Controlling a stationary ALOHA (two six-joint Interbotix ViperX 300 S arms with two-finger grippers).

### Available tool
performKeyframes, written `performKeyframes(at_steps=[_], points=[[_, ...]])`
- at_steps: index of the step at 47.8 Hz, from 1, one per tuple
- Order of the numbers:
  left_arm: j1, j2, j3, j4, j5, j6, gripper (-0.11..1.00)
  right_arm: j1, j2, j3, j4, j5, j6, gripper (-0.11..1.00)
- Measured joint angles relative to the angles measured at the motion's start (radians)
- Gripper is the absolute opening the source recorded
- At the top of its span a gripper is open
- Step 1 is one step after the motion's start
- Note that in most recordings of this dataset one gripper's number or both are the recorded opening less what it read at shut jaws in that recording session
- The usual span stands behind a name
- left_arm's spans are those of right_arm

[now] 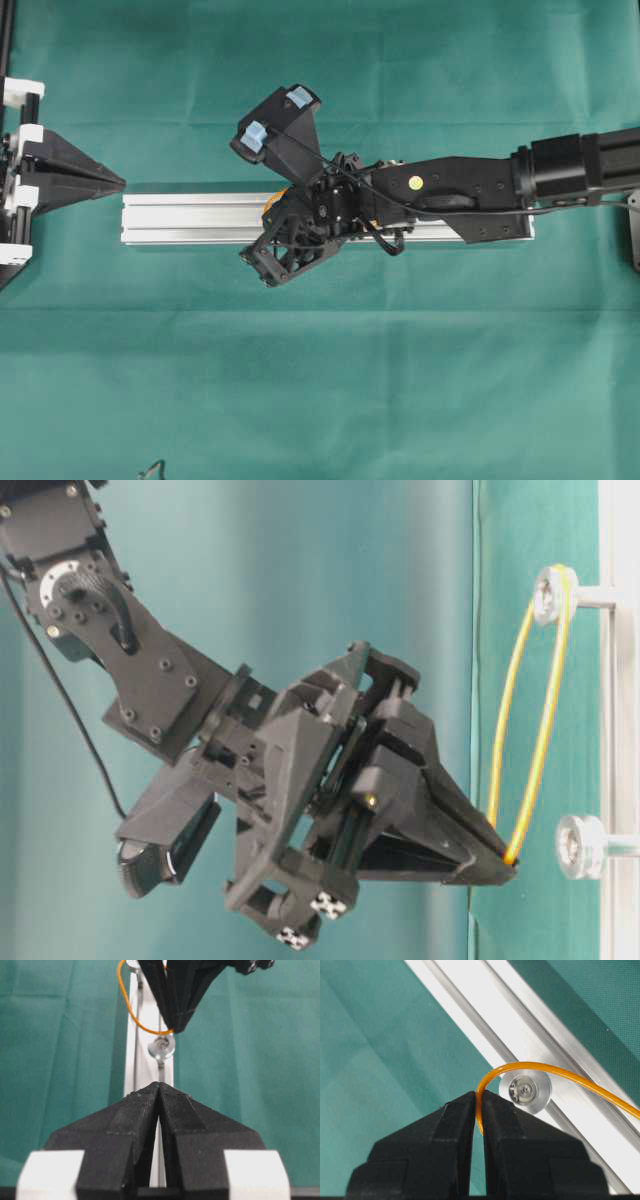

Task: Hook the rubber onto the shaft.
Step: 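Stretch the band leftward and lower it around the left metal peg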

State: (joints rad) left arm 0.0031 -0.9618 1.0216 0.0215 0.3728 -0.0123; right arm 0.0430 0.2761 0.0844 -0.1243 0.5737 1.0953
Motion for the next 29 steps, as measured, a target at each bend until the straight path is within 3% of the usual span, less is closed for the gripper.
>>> performKeyframes(at_steps=[29], points=[[0.0,0.0,-0.002,0.002,0.0,0.002,0.0,-0.005,0.049,-0.029,0.0,0.0,0.083,0.07]])
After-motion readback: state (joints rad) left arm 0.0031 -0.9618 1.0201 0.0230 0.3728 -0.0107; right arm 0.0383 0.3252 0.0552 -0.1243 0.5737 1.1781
